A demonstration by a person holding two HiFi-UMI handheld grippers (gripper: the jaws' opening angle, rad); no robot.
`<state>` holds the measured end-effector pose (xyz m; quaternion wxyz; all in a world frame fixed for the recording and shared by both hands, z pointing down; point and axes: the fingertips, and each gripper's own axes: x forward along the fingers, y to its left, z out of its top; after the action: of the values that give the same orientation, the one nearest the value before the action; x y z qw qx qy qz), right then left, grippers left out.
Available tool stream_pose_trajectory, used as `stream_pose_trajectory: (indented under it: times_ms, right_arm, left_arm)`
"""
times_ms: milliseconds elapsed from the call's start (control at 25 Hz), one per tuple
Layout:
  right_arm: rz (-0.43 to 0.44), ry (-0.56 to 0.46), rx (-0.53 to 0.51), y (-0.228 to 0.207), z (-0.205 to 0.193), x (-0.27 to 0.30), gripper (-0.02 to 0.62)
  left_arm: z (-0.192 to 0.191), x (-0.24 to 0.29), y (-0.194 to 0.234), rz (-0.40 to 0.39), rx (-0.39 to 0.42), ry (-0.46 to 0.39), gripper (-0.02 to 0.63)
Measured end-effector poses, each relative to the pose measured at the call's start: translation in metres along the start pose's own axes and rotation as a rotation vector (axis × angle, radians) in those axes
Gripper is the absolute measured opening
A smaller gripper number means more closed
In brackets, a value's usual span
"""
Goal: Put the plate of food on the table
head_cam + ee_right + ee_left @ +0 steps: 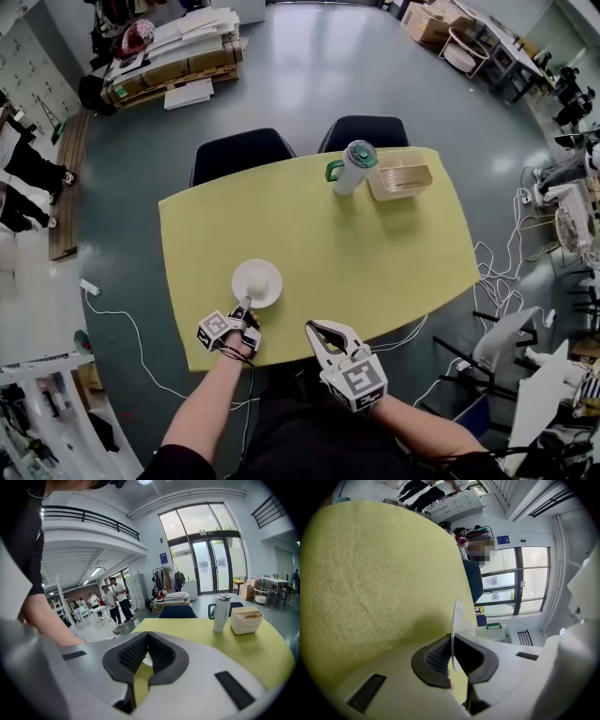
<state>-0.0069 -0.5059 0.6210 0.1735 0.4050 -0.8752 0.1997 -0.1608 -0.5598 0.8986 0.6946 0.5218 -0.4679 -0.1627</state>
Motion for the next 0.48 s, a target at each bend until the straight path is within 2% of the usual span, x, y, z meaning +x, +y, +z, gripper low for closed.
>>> stream_pose_trajectory:
  times_ms: [200, 480]
  right_arm:
    - [-0.002, 0.003, -0.011, -0.003, -0.002, 0.0, 0.011]
    - [-0.016, 0.008, 0.001, -0.009, -0.005, -0.002, 0.011]
  left_arm:
    - [0.0, 0.006, 0.011, 0.031, -0.04, -0.01, 0.015]
    - [-0.002, 0.014, 0.015, 0.057, -0.055, -0.011, 0.015]
